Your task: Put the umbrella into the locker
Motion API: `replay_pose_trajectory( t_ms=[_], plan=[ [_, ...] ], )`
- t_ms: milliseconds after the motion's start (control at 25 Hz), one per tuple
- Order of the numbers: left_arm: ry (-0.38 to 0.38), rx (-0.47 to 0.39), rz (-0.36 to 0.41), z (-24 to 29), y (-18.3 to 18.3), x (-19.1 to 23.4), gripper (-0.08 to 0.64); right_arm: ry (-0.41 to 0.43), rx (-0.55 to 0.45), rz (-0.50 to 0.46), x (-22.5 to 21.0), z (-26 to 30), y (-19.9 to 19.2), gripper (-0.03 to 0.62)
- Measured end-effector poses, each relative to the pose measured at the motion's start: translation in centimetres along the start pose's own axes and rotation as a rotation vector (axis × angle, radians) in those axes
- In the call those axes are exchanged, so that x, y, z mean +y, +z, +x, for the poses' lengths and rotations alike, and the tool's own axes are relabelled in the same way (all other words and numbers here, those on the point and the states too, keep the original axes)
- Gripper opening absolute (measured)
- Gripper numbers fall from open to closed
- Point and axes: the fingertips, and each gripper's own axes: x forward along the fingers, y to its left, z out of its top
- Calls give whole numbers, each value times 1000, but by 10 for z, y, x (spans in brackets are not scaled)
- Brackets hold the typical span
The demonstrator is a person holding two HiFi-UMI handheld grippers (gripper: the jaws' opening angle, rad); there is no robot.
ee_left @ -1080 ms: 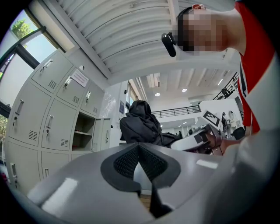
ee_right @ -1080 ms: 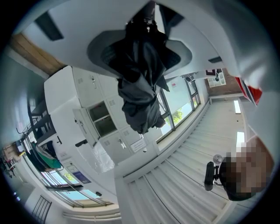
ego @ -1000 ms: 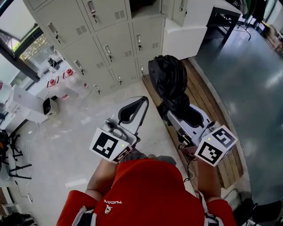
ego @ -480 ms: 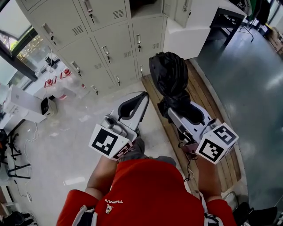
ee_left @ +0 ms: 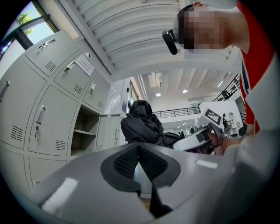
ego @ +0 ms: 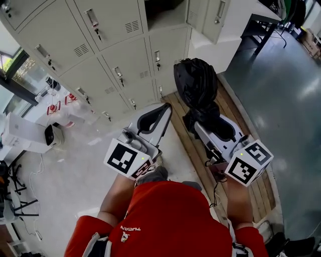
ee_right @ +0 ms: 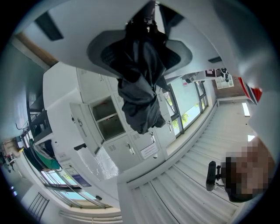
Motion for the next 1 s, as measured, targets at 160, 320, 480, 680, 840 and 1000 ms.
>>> replay_pose_trajectory(
  t_ms=[160, 320, 480, 680, 840, 1000],
  plan=[
    [-12, -1, 5, 19, 1, 49, 5, -20, -6, -12, -20, 44, 18, 207],
    [-18, -2, 10, 34, 0, 98, 5, -40, -12, -12, -39, 89, 31, 207],
    [-22, -1, 16, 44, -2, 140, 5, -56, -6, -12, -55, 128, 39, 207],
    [-19, -5, 18, 51, -8, 180, 5, -79, -2, -12, -72, 166, 44, 207],
    [-25, -5, 18, 61, -14, 202, 5, -98, 9, -19, -83, 189, 49, 206],
    [-29, 1, 7, 72, -19, 216, 5, -114, 29, -35, -96, 209, 54, 207]
  ],
)
